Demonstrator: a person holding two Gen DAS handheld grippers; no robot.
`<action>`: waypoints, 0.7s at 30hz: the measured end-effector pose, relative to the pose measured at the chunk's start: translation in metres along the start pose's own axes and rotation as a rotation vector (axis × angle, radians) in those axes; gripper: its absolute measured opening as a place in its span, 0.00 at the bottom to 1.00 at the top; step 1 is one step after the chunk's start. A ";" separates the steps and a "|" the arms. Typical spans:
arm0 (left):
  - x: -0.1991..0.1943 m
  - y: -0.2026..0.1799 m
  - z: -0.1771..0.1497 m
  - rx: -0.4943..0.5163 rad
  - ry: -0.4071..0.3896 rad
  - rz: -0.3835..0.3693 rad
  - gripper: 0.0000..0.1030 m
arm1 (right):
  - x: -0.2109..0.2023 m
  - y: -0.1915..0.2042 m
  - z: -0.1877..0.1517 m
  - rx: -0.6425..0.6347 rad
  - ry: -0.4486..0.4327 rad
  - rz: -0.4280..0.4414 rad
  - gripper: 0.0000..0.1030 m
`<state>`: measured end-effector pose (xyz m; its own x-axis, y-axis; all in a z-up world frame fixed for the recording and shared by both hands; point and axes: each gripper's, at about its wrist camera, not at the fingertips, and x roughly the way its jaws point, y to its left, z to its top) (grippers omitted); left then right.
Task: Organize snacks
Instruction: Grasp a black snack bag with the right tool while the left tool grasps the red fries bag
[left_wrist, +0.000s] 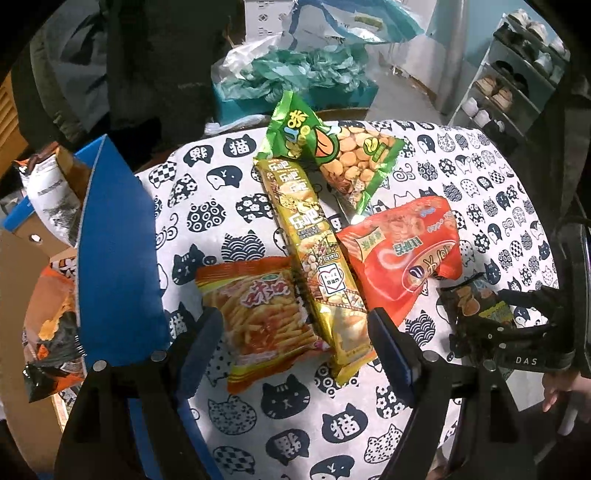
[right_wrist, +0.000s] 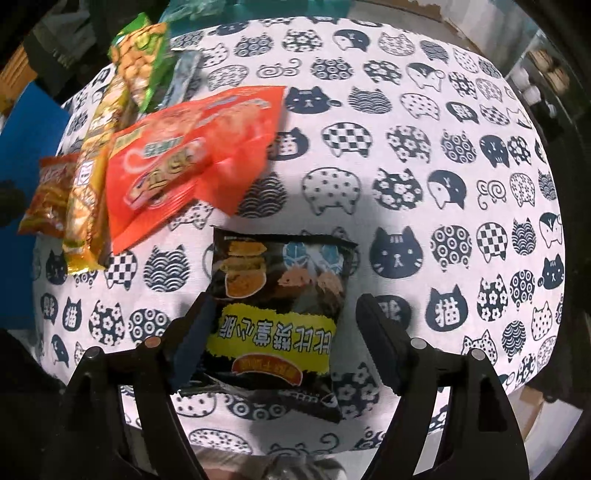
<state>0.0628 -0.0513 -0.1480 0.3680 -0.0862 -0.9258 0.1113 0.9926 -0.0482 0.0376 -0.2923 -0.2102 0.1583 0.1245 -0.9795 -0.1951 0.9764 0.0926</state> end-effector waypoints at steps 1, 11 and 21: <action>0.002 0.000 0.001 -0.001 0.003 0.003 0.80 | 0.002 -0.003 0.000 0.003 0.001 0.008 0.77; 0.023 0.005 0.002 -0.053 0.060 -0.001 0.80 | 0.016 -0.005 -0.001 -0.045 -0.002 0.022 0.58; 0.044 0.015 0.005 -0.115 0.101 -0.007 0.80 | -0.005 -0.009 0.027 0.010 -0.090 0.076 0.56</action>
<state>0.0851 -0.0409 -0.1872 0.2723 -0.0902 -0.9580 0.0054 0.9957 -0.0922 0.0642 -0.2966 -0.2014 0.2296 0.2131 -0.9497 -0.1998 0.9653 0.1683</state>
